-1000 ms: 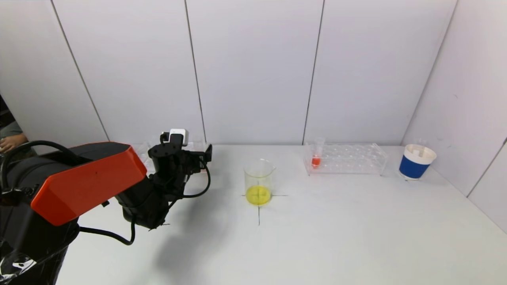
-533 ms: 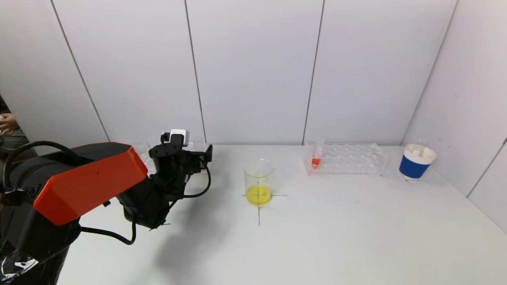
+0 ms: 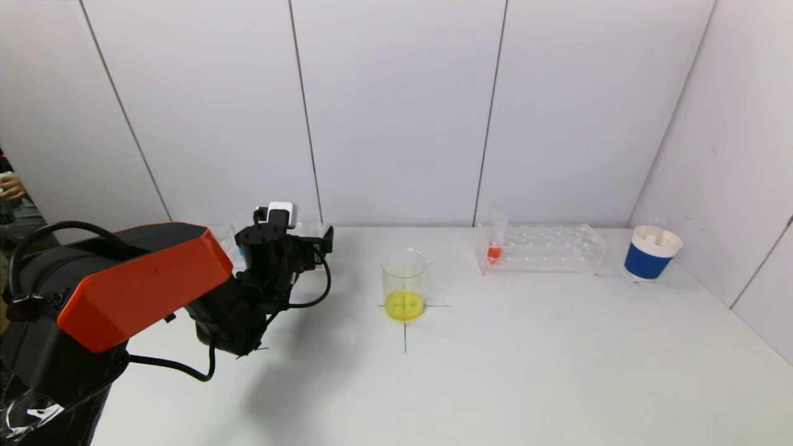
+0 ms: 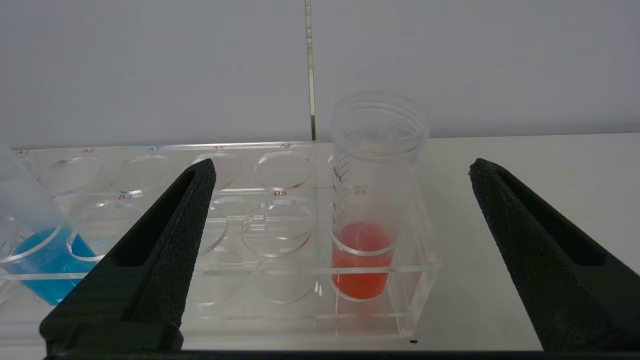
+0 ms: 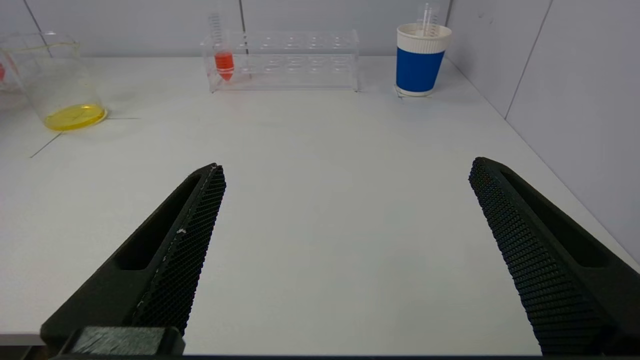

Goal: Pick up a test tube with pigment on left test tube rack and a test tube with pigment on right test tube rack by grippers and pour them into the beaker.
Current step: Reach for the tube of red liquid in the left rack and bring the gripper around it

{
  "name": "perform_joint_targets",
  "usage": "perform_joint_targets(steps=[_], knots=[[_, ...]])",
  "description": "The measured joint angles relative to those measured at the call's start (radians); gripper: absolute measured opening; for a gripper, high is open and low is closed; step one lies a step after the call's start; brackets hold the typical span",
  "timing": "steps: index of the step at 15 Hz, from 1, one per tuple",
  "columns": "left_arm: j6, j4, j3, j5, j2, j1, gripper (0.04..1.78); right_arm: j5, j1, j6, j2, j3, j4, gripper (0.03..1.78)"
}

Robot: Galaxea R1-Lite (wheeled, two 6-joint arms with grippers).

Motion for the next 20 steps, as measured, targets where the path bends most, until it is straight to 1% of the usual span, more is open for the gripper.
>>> perform_joint_targets(steps=[5, 20], knots=[[0.004, 0.022, -0.027, 0.0, 0.004, -0.001, 1.77, 0.0, 0.0, 0.0, 0.0, 0.0, 0.0, 1.77], [0.009, 0.029, -0.039, 0.002, 0.011, -0.015, 1.77, 0.0, 0.0, 0.0, 0.0, 0.0, 0.0, 1.77]])
